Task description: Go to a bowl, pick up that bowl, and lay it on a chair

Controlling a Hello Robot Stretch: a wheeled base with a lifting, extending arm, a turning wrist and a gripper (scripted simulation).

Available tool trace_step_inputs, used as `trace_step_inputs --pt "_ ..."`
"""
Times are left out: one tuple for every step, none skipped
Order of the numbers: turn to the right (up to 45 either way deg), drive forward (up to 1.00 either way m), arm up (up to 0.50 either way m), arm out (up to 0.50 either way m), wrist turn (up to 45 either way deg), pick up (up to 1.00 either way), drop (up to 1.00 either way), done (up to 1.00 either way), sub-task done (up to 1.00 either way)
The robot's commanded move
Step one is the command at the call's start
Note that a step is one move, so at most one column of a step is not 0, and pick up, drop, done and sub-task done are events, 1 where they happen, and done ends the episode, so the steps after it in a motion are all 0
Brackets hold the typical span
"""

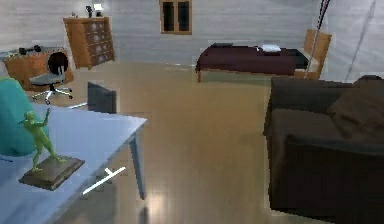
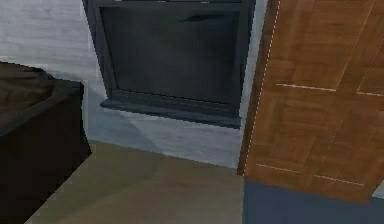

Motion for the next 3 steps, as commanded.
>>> trace_step_inputs --pt "0.0 1.00 0.00 0.00 0.0 0.00 0.00 0.00 0.00" --pt "9.0 0.00 0.00 0.00 0.0 0.00 0.00 0.00 0.00" --pt "0.0 0.40 0.00 0.00 0.0 0.00 0.00 0.00 0.00"
